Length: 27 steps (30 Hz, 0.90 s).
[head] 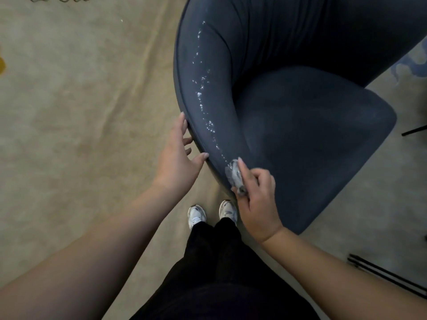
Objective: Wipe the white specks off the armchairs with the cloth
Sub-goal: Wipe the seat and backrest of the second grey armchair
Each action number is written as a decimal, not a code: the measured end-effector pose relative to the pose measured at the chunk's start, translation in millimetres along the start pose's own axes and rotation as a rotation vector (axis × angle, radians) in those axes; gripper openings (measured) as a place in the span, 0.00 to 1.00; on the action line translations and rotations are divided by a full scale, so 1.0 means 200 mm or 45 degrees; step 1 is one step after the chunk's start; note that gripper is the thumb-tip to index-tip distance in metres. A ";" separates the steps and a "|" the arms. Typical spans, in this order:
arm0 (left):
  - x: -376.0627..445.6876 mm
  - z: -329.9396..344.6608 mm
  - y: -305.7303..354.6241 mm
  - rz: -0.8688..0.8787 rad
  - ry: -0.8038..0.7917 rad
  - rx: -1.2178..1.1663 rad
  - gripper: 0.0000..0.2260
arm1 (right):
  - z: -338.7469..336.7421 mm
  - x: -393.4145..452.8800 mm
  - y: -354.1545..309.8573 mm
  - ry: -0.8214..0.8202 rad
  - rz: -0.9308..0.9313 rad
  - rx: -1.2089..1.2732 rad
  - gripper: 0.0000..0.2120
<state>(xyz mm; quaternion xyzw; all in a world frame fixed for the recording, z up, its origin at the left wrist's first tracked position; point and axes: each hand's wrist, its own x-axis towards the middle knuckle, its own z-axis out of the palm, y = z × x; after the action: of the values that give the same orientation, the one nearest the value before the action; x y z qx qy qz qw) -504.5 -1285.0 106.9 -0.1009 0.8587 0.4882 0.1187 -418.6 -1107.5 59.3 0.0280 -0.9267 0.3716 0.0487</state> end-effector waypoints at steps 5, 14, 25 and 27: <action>0.01 -0.02 0.02 -0.049 0.007 -0.075 0.43 | 0.08 0.34 -0.05 -0.038 -0.088 -0.059 0.25; 0.04 -0.04 0.04 -0.090 0.006 -0.143 0.42 | 0.00 0.19 -0.01 -0.125 -0.148 -0.011 0.27; 0.09 -0.05 0.06 -0.130 0.040 -0.112 0.42 | 0.04 0.39 -0.02 -0.143 -0.126 0.094 0.24; 0.10 -0.05 0.07 -0.131 0.040 -0.119 0.42 | 0.04 0.38 -0.01 -0.152 -0.119 0.077 0.25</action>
<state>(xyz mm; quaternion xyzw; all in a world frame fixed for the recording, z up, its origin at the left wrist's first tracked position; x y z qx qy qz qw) -529.3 -1288.5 116.4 -0.1580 0.8304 0.5194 0.1255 -494.5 -1116.8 63.4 0.0946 -0.9139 0.3946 0.0099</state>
